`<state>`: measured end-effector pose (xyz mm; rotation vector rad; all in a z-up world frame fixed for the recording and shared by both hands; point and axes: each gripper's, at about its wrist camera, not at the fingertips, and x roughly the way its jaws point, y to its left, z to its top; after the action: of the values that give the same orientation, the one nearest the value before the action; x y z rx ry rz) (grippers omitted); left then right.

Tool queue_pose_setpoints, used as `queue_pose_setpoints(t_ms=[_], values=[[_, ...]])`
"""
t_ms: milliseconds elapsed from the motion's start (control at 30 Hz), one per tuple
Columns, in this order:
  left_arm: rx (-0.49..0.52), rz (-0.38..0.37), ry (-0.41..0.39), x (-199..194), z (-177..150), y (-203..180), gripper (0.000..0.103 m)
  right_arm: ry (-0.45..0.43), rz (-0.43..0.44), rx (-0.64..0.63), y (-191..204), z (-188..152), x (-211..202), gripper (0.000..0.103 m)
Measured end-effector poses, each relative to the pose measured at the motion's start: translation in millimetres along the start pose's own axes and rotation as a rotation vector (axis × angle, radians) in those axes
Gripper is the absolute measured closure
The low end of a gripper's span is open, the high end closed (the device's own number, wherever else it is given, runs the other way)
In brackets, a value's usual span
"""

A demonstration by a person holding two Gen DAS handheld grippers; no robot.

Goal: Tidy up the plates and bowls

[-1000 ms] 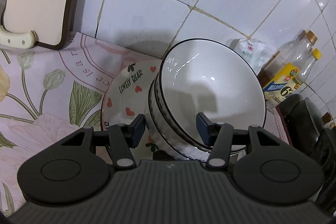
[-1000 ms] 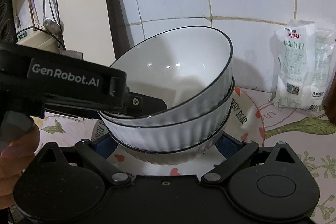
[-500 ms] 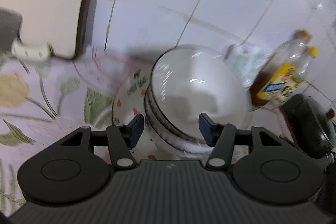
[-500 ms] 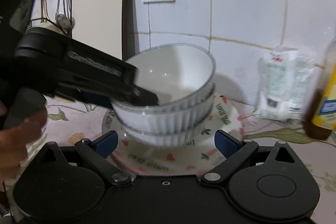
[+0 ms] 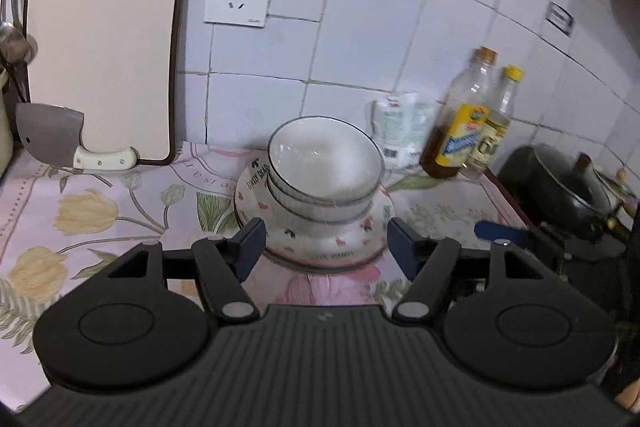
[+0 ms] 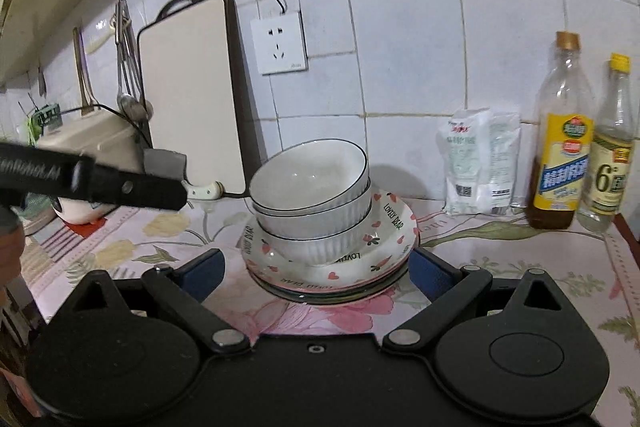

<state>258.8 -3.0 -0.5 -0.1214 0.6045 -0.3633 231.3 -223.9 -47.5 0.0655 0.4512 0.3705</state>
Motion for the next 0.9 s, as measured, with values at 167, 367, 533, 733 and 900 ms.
queue_pose_setpoints(t_ms=[167,367,533,733,900], values=[[0.047,0.006,-0.031,-39.5,-12.2,-12.3,0.033,-0.014,-0.023,-0.039,16.4,1.0,-30.4,0.003],[0.085,0.078,-0.069,-81.7,-38.2,-26.0,0.026,-0.040,-0.025,-0.066,33.9,-4.4,-73.0,0.003],[0.094,0.091,-0.089,-109.2,-57.8,-29.8,0.021,-0.047,-0.062,-0.070,42.0,-9.2,-104.9,0.003],[0.098,0.134,-0.120,-130.2,-71.2,-32.9,0.014,-0.069,-0.141,-0.065,48.2,-18.8,-134.4,0.003],[0.120,0.185,-0.149,-139.8,-84.4,-41.7,0.005,-0.092,-0.154,-0.035,52.2,-29.5,-156.9,0.003]])
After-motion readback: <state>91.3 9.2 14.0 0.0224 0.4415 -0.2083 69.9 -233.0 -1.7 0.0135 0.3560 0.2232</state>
